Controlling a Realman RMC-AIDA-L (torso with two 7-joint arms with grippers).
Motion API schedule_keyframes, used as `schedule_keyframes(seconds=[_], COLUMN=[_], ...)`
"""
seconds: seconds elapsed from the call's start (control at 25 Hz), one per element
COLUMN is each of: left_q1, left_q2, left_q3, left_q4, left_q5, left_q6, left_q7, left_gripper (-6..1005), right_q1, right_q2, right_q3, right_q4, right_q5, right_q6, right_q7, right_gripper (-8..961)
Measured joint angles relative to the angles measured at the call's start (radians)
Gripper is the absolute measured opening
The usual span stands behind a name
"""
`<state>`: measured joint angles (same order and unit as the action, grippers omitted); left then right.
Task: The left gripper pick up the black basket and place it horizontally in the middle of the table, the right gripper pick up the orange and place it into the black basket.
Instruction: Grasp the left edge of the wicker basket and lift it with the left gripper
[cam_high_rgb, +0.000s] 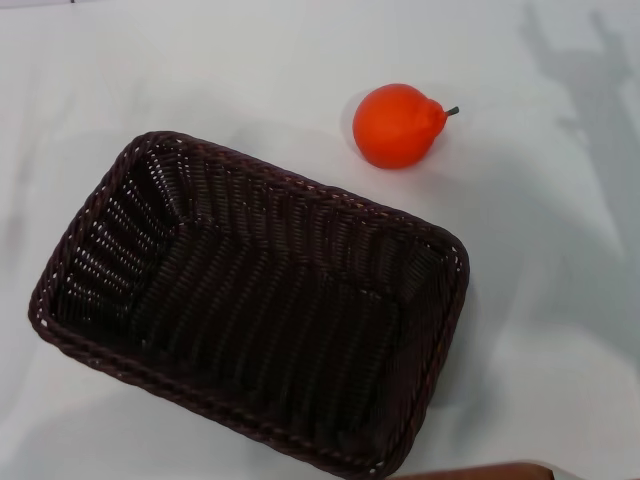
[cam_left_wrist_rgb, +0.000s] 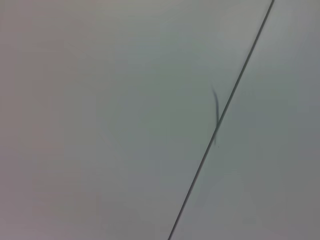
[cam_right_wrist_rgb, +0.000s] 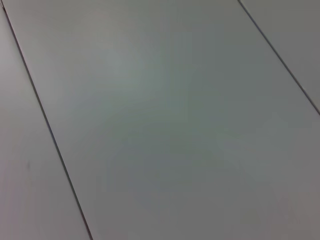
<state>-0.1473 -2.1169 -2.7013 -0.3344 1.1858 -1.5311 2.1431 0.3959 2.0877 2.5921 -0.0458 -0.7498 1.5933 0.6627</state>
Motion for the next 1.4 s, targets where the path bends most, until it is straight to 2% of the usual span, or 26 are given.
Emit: schedule_keyframes(seconds=[0.4,0.56,0.64,0.68,0.72,0.92,1.12,1.32,1.4], left_q1=[0.003,0.023,0.037,0.037,0.045,0.033,-0.046,-0.127,-0.146], left_q2=[0.0,0.003,0.01,0.01,0.021,0.038,0.065,0.064,0.054], left_q3=[0.003,0.043,0.076,0.076,0.093,0.101,0.115,0.207,0.258], left_q4=[-0.033,-0.21,-0.351,-0.351,-0.496,-0.815,-1.075,-1.232,-1.271], left_q5=[0.023,0.132,0.207,0.207,0.289,0.478,0.708,0.977,1.052], left_q6=[-0.002,-0.006,-0.019,-0.019,-0.045,-0.139,-0.25,-0.316,-0.328], left_q7=[-0.032,-0.187,-0.319,-0.319,-0.454,-0.781,-1.056,-1.268,-1.33], left_gripper=[675,674,674,674,674,675,677,680,679], right_q1=[0.0,-0.001,-0.002,-0.003,-0.003,-0.009,-0.016,-0.024,-0.025], right_q2=[0.0,0.0,0.0,0.0,0.0,-0.001,-0.002,-0.002,-0.002], right_q3=[0.005,0.005,0.005,0.005,0.005,0.004,0.003,0.0,-0.001], right_q4=[0.01,0.024,0.032,0.036,0.039,0.054,0.067,0.076,0.077], right_q5=[0.005,0.006,0.006,0.006,0.006,0.004,0.001,-0.001,-0.001], right_q6=[-0.007,-0.008,-0.009,-0.009,-0.01,-0.022,-0.019,-0.013,-0.013], right_q7=[0.012,0.03,0.039,0.043,0.046,0.053,0.081,0.116,0.123], right_gripper=[946,945,945,945,945,945,945,944,944])
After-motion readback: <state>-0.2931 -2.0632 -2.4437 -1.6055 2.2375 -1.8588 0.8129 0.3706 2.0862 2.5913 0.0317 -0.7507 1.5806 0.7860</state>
